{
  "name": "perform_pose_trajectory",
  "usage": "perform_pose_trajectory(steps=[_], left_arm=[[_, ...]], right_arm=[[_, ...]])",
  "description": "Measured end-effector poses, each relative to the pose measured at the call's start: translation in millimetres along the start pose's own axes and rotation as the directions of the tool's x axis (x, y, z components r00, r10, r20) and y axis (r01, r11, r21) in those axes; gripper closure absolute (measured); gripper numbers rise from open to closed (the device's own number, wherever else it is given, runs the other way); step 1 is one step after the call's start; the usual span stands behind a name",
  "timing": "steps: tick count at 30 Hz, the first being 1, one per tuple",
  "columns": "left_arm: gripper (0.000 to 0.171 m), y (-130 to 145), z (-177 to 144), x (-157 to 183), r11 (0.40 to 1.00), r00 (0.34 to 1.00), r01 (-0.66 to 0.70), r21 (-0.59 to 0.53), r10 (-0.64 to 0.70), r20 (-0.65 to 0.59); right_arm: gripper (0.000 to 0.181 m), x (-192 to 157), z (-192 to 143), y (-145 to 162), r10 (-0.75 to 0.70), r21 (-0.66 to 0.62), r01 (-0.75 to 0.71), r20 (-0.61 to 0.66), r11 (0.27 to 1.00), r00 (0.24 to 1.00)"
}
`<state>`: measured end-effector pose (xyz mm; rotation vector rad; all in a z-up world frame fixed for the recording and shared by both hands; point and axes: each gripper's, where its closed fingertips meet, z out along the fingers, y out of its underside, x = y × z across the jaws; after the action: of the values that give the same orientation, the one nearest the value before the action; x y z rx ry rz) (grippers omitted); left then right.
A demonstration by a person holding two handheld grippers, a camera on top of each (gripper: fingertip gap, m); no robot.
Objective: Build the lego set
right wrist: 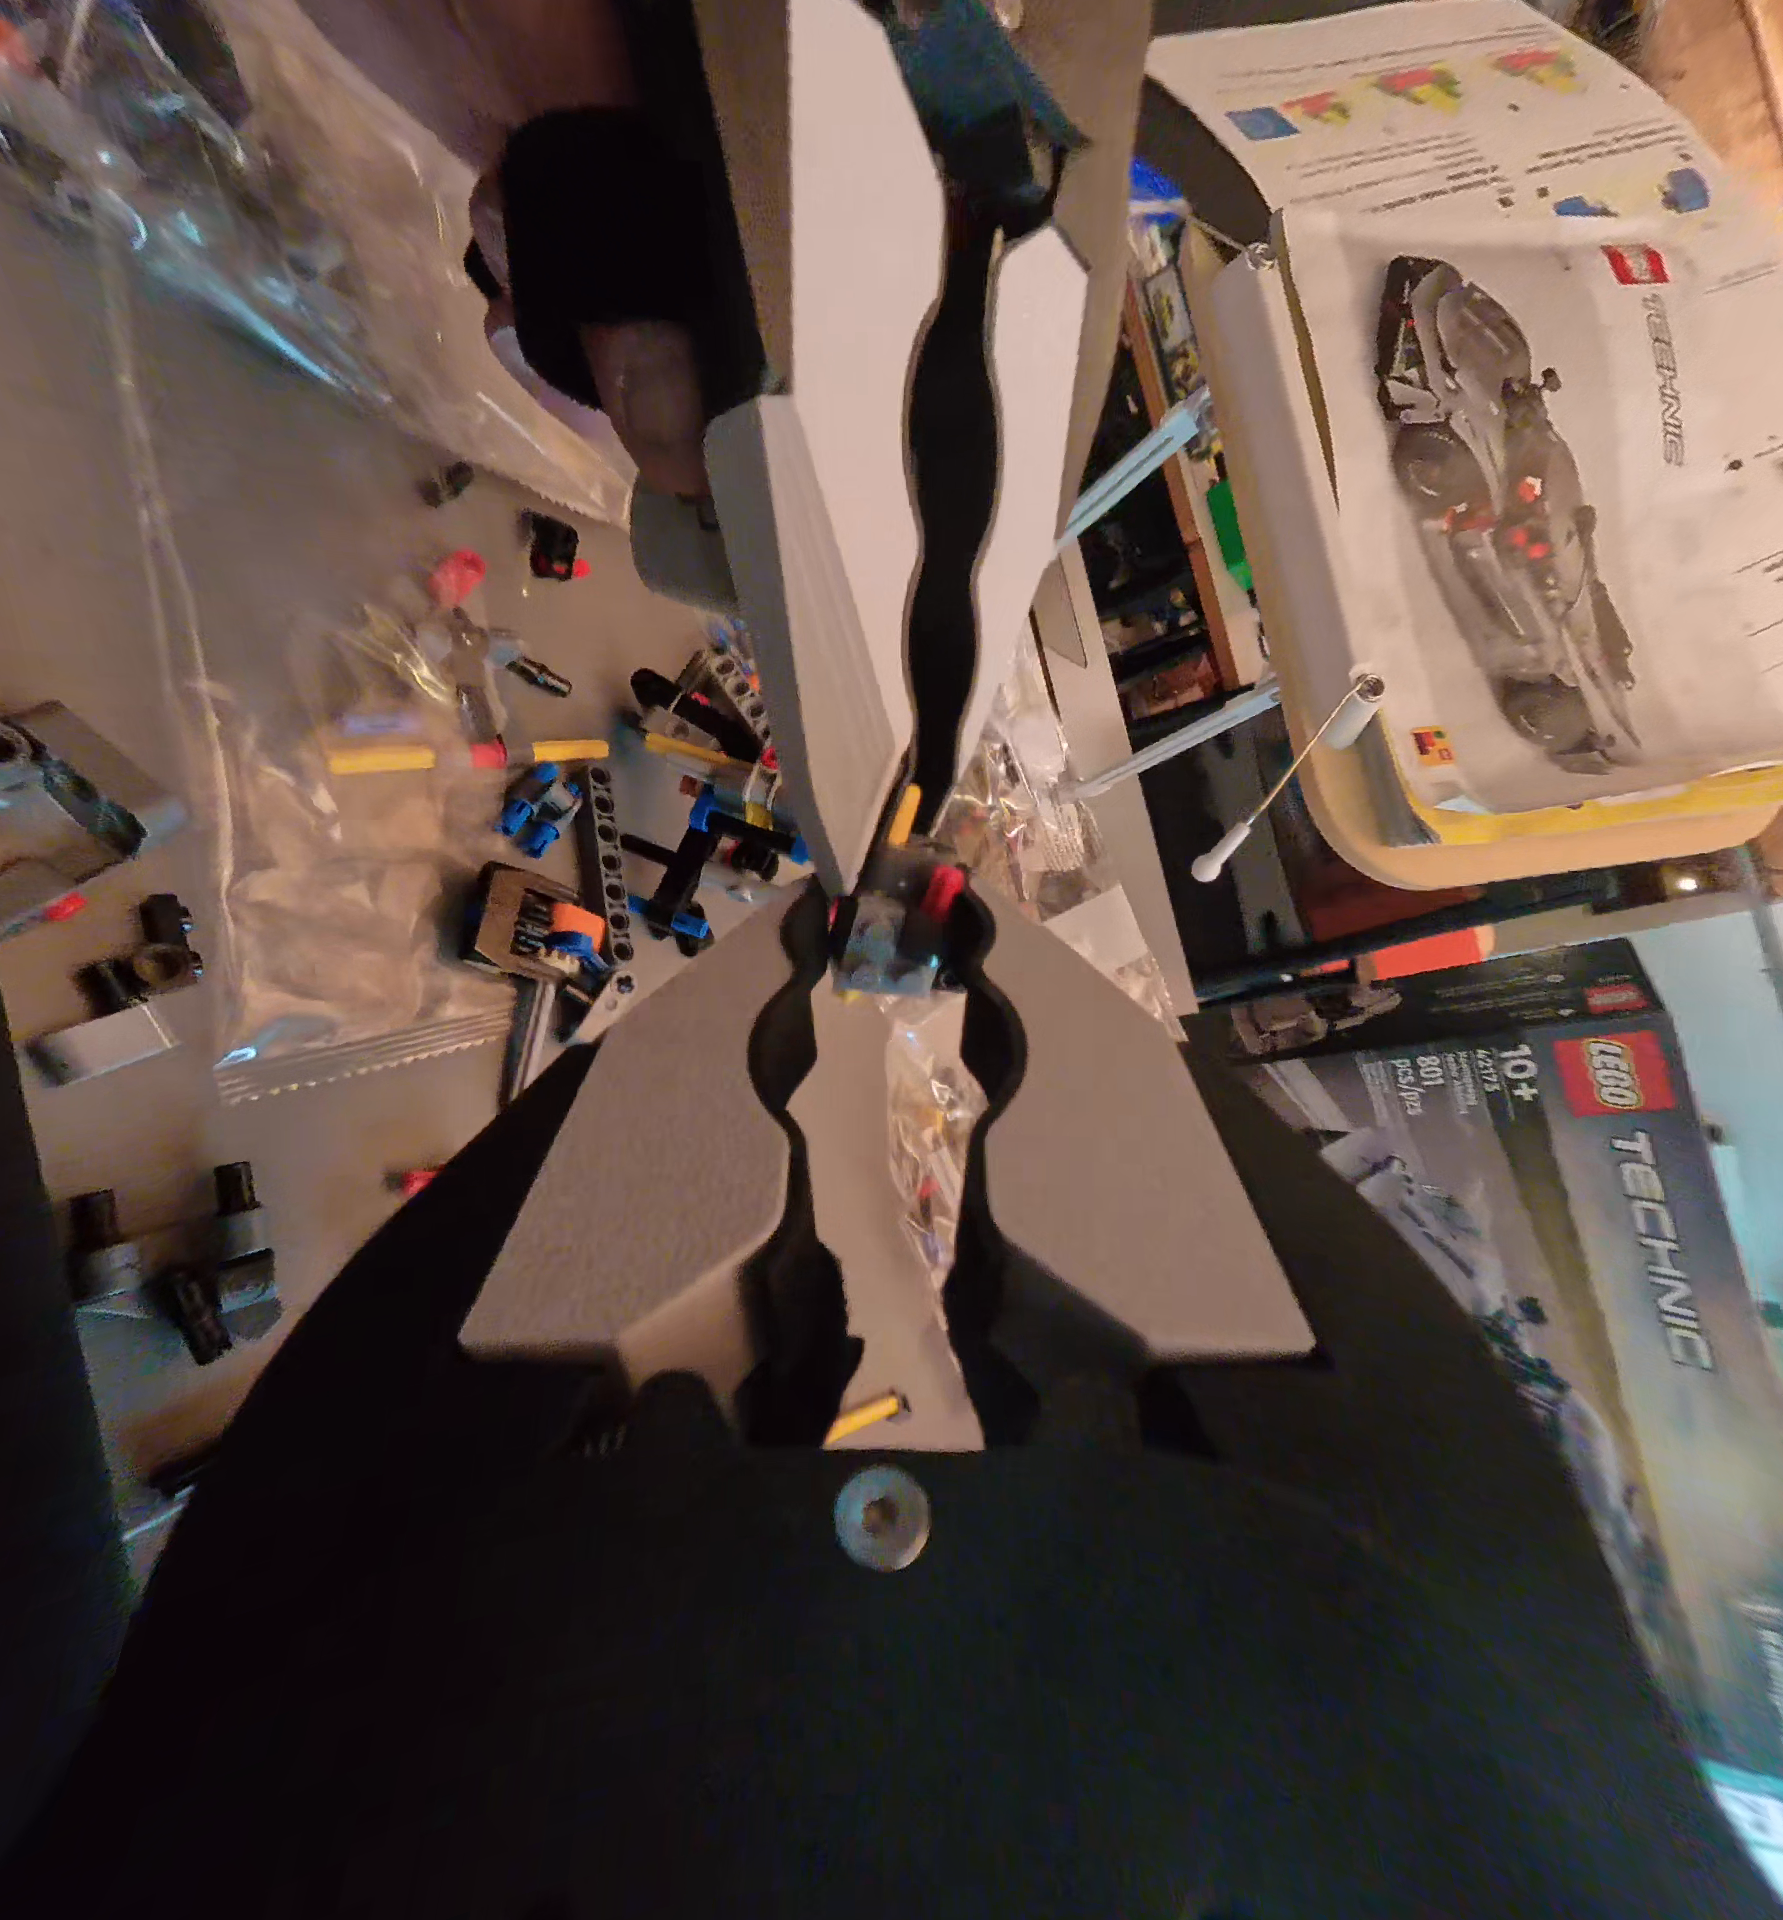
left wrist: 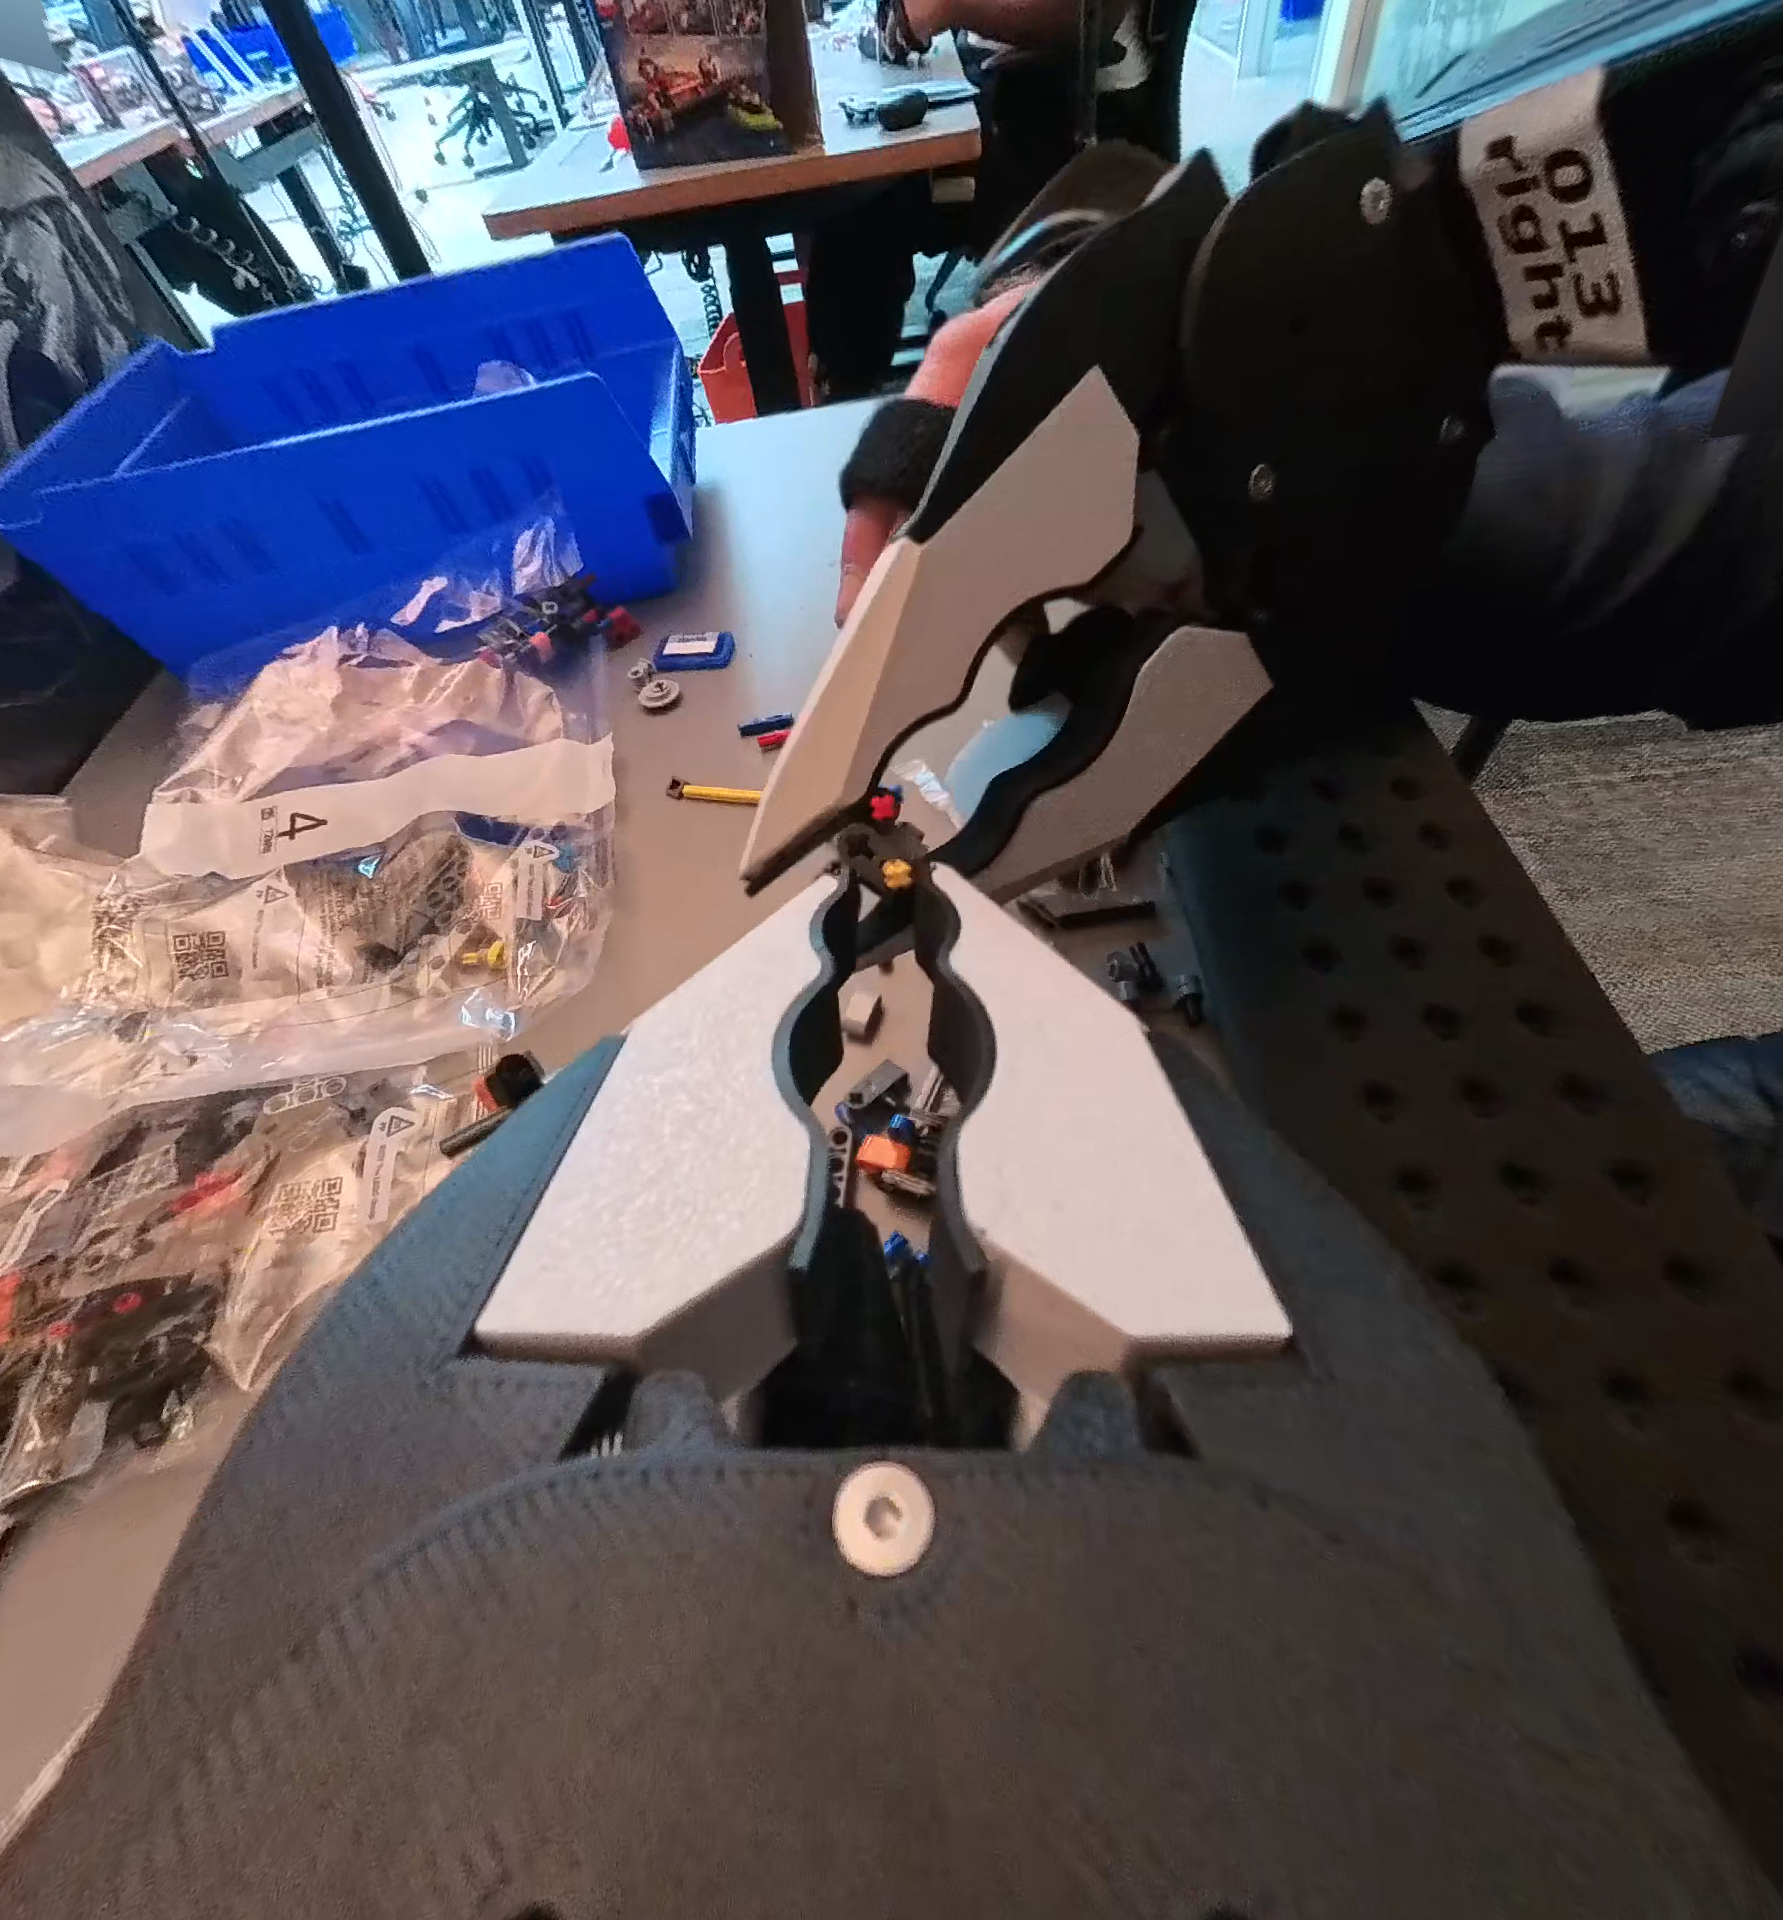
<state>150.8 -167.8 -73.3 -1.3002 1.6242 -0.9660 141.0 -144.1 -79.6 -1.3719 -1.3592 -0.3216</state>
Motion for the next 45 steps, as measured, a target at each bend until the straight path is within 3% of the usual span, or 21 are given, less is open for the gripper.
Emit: perform_pose_trajectory(steps=[5, 10, 16, 20, 26, 31, 38, 45], left_arm=[[0.162, -3, -7, -1, 1.0, 1.0, 0.0, 0.025, 0.0, 0.003], [0.162, -2, -8, 1, 1.0, 1.0, 0.002, 0.027, -0.002, -0.015], [0.161, 0, -6, 2, 1.0, 1.0, 0.003, 0.02, -0.003, -0.024], [0.146, -2, -7, 2, 0.999, 0.999, 0.036, 0.03, -0.035, -0.03], [0.162, -1, -8, -7, 0.996, 0.997, 0.083, 0.037, -0.083, 0.003], [0.155, -3, -8, -11, 0.994, 0.995, 0.1, 0.041, -0.102, 0.025], [0.163, 3, -8, -12, 0.998, 0.996, 0.07, -0.002, -0.07, 0.053], [0.164, -1, -10, -8, 0.995, 0.996, 0.091, 0.032, -0.091, 0.02]], right_arm=[[0.146, 8, -8, 2, 0.21, 0.091, -0.219, 0.097, 0.972, 0.973], [0.153, 1, -10, 0, 0.25, 0.118, -0.274, 0.184, 0.954, 0.951], [0.158, 0, -7, 1, 0.145, 0.06, -0.151, 0.098, 0.987, 0.985], [0.158, 9, -6, 7, 0.033, -0.015, -0.033, -0.027, 0.999, 0.999], [0.158, 12, -5, 6, -0.12, -0.097, 0.108, -0.128, 0.989, 0.985], [0.158, 14, -5, 2, -0.184, -0.122, 0.164, -0.169, 0.979, 0.968], [0.158, 12, -3, 4, -0.18, -0.135, 0.159, -0.157, 0.978, 0.971], [0.158, 11, -6, 2, -0.088, -0.075, 0.079, -0.118, 0.994, 0.989]])
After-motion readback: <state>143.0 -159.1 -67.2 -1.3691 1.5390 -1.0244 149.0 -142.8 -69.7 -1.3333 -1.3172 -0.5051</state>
